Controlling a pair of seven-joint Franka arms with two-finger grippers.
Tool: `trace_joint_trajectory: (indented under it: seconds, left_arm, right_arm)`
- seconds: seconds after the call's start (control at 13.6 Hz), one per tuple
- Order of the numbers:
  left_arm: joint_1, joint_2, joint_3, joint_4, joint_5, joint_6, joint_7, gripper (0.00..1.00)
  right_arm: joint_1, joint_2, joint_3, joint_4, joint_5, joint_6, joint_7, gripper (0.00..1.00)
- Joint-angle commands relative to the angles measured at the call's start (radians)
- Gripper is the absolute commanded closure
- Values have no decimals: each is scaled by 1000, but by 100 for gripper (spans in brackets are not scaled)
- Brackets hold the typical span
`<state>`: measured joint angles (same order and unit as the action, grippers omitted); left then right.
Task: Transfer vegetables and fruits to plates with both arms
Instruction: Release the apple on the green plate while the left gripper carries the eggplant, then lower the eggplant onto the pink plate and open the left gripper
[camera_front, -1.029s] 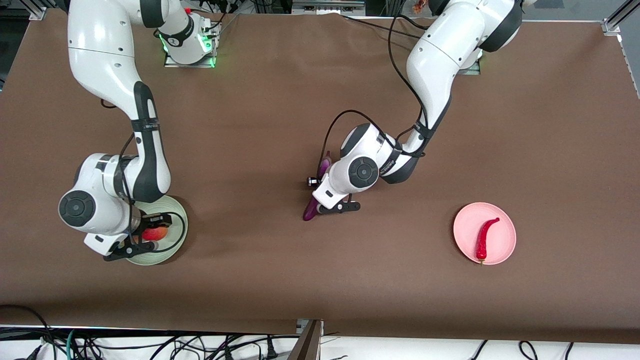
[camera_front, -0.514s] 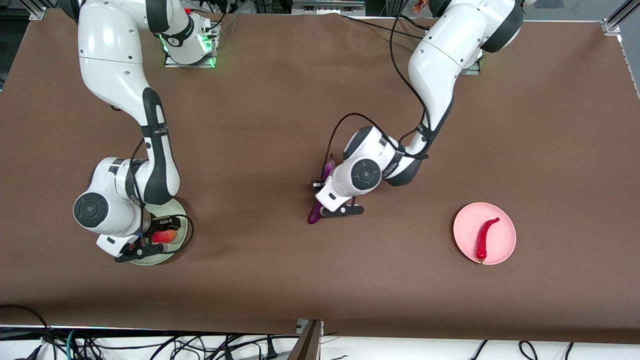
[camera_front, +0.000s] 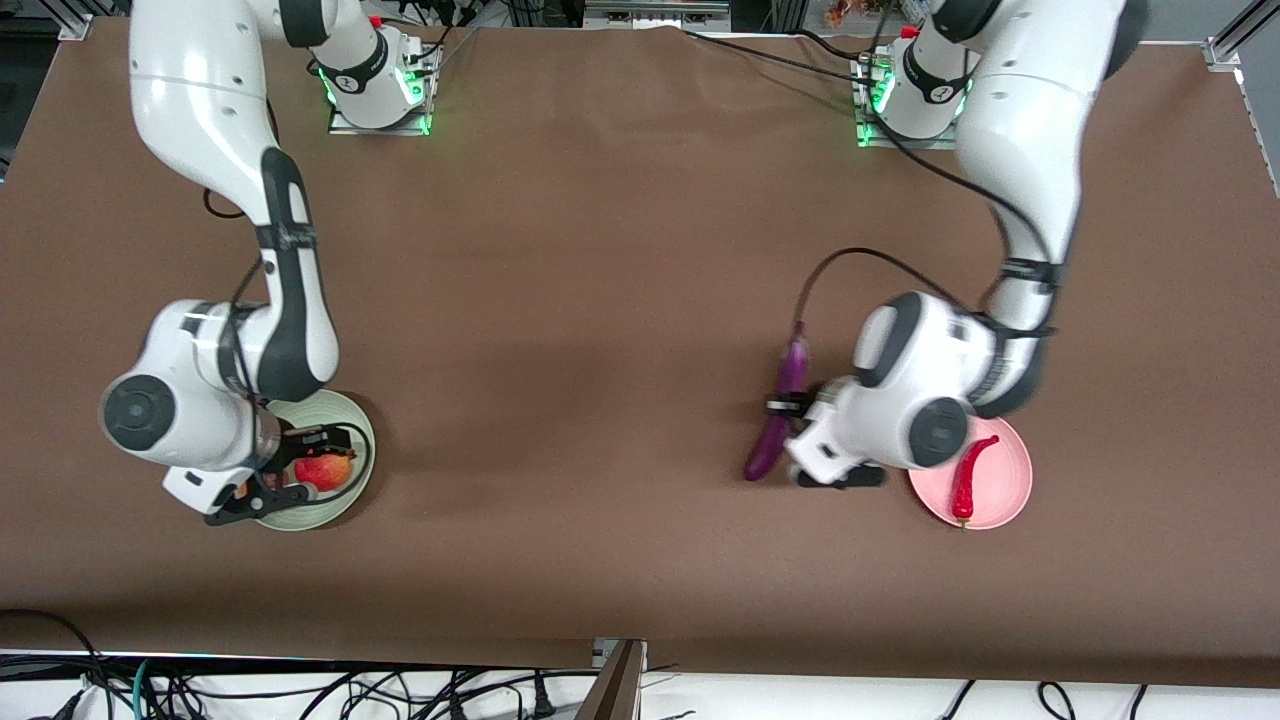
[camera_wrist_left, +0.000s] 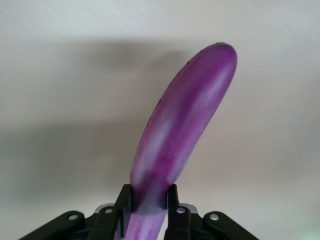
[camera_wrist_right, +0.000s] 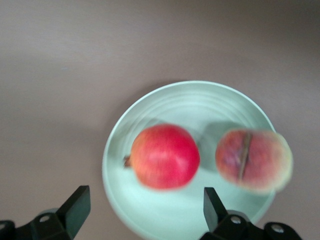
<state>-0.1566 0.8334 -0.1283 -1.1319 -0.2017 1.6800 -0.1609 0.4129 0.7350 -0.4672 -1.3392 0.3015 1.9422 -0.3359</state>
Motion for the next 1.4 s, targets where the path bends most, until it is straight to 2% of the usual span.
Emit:
trace_joint_trajectory:
  seconds: [0.0,0.15,0.29,0.44,0.59,0.66,0.73,0.81,0.96,1.03,1.18,1.32]
  left_arm:
    - [135,15,13,6,62,-26,266,100]
    - [170,24,19,11,73,-20,398,100]
    - [166,27,52,21,103,-10,449,100]
    - [180,44,58,18,119,10,509,100]
    - [219,72,61,6,114,23,572,100]
    - [224,84,61,7,116,32,586,100]
    - [224,89,61,6,117,55,593,100]
    - [226,90,61,6,119,62,607,100]
    - [229,92,61,6,119,69,617,100]
    - [229,92,61,6,119,70,617,100]
    - [229,96,61,6,119,87,616,100]
    - [229,96,64,6,120,92,617,100]
  right_arm:
    - [7,-63,-39,53,8,-199,-12,0]
    - [6,-63,-79,182,10,-384,-8,0]
    - [10,-63,-117,257,8,-520,-8,0]
    - [26,-104,-137,276,-5,-607,14,0]
    - [53,-164,-113,258,-80,-618,119,0]
    - [43,-213,-67,218,-94,-626,164,0]
    - [-7,-283,11,154,-125,-617,225,0]
    - [-98,-349,148,96,-193,-611,286,0]
    - [-320,-454,475,-21,-362,-582,392,0]
    - [-382,-517,548,-96,-363,-551,409,0]
    - [-401,-575,568,-184,-358,-465,403,0]
    - [-416,-601,568,-186,-326,-440,385,0]
